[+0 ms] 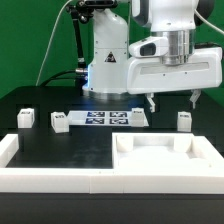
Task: Assemble one leg
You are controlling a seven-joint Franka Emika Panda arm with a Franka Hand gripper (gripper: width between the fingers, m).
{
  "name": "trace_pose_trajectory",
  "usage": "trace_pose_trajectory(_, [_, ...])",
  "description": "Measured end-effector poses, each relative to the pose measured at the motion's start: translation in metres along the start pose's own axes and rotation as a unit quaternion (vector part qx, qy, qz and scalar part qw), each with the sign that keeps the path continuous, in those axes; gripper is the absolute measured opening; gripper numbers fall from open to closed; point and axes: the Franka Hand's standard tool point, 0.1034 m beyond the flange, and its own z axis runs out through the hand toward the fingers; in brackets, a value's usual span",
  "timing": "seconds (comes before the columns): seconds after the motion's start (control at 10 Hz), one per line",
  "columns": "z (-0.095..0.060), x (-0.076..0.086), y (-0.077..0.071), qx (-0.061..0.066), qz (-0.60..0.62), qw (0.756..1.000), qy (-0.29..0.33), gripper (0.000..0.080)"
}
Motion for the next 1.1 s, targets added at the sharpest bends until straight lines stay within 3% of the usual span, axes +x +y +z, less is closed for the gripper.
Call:
trace_pose_trajectory(0.2, [0.004,-0.008,-0.007,0.006,0.088,0.996,-0.001,0.0649])
trace_pose_trajectory(0.5, [0.005,-0.015,-0.022,0.007,0.072,0.997,-0.007,0.0649])
trace_pose_trajectory(0.7, [0.005,-0.022,-0.015,-0.003,0.057,0.994,-0.088,0.0649])
trace_pose_trajectory(0.8, [0.005,-0.019,-0.017,-0.003,0.059,0.991,-0.118,0.0649])
trace_pose_trajectory(1.0, [0.006,-0.034,-0.025,-0.009,0.059,0.978,-0.198,0.0649])
trace_pose_trajectory(1.1, [0.006,-0.034,-0.03,-0.01,0.058,0.973,-0.223,0.0649])
